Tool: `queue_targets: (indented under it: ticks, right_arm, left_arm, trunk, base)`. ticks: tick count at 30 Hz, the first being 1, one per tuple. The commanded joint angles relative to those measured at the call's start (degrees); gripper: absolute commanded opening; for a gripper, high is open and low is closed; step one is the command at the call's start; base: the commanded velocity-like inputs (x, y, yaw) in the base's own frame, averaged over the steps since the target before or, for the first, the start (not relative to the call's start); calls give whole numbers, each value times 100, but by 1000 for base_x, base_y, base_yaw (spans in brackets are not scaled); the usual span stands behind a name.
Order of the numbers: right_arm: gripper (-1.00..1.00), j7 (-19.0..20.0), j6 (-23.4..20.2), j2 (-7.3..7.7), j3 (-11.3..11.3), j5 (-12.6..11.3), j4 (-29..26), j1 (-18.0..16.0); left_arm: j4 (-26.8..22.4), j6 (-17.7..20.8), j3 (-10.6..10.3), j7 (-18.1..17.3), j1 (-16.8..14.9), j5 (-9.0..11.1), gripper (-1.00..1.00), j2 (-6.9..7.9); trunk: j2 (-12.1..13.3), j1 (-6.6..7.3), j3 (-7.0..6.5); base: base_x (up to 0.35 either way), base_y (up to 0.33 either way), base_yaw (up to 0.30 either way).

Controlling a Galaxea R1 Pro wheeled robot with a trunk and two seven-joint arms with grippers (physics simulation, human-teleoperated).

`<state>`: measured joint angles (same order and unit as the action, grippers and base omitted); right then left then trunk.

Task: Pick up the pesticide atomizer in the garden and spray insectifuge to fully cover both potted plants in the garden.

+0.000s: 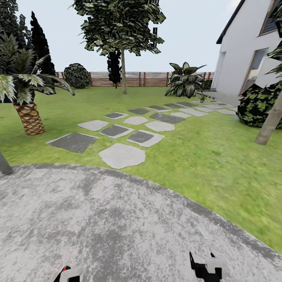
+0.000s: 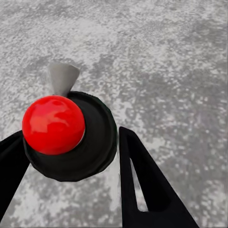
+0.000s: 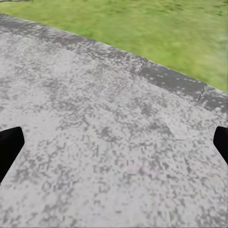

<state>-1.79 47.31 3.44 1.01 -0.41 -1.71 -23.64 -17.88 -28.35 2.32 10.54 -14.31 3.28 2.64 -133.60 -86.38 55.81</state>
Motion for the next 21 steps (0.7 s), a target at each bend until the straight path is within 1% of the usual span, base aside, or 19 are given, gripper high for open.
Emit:
queue_targets:
  ticks: [1, 8, 15, 21]
  right_arm:
    - [100, -5, 15, -1, 5, -2, 4, -2]
    - [100, 1, 10, -13, 4, 5, 4, 0]
    - [100, -2, 9, -23, 4, 6, 4, 0]
    - [100, 3, 7, -19, 4, 6, 7, 0]
  left_arm:
    - [3, -21, -6, -7, -3, 33, -100, 0]
    - [15, -21, -15, -8, -2, 24, -100, -8]
    - [21, -22, -20, -8, -2, 21, -100, -9]
    - [23, -21, -15, -8, -2, 20, -100, -9]
  trunk:
    - [-2, -2, 5]
    - [-2, -2, 5]
    - [-2, -2, 5]
    - [-2, -2, 5]
  base:
    - [339, 0, 0]
    - [339, 0, -7]
    - [339, 0, -199]
    - [339, 0, -33]
